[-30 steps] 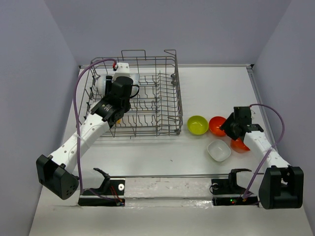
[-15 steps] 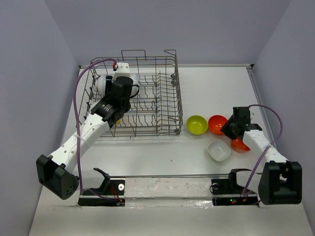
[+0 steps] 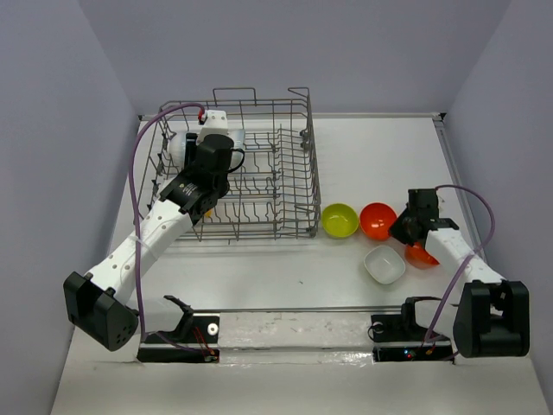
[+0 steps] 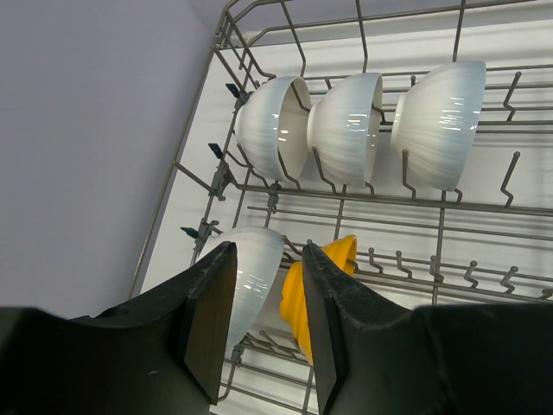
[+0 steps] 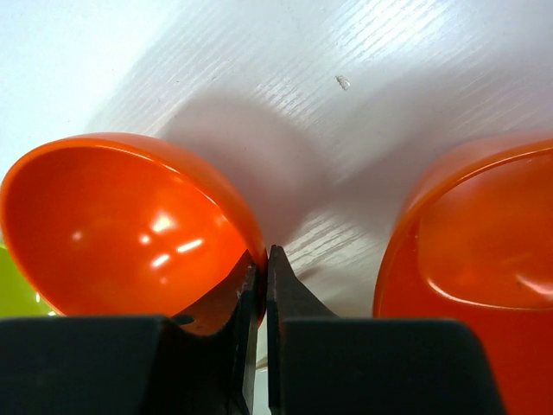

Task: Load the bowls into the dish rack
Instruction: Pick up the bowl from the center of the board, then pass from the right arm to the left, then insert the bowl into the dish rack.

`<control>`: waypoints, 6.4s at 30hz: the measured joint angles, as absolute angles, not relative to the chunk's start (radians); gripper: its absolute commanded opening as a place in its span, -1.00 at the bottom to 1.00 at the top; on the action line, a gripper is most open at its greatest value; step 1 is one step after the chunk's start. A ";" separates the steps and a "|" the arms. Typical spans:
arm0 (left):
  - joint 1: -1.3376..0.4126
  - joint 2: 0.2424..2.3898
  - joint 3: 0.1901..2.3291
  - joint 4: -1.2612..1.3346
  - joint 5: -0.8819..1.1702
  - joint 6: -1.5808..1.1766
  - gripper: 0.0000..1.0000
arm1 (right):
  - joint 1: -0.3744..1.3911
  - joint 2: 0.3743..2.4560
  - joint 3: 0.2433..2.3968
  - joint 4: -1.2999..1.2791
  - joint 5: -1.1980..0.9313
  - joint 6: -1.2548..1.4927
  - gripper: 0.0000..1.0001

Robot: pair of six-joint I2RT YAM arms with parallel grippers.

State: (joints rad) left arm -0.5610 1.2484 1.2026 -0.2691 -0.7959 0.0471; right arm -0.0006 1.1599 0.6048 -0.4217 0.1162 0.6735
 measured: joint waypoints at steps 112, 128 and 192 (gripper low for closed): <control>-0.595 1.393 1.487 -0.538 -0.745 -0.205 -1.00 | 0.807 1.368 1.536 -0.602 0.598 0.467 0.30; -0.724 1.784 1.741 -0.895 -1.191 -0.354 -1.00 | 0.807 1.339 1.358 -0.621 0.601 0.476 0.30; -0.730 1.838 1.606 -1.100 -1.334 -0.445 -1.00 | 0.807 1.340 1.304 -0.575 0.469 0.486 0.31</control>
State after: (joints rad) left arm -0.7303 1.8378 1.6058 -1.1000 -1.3338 -0.4450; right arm 0.8066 1.3396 1.3041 -0.5751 0.4690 0.4862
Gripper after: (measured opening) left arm 0.127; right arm 0.654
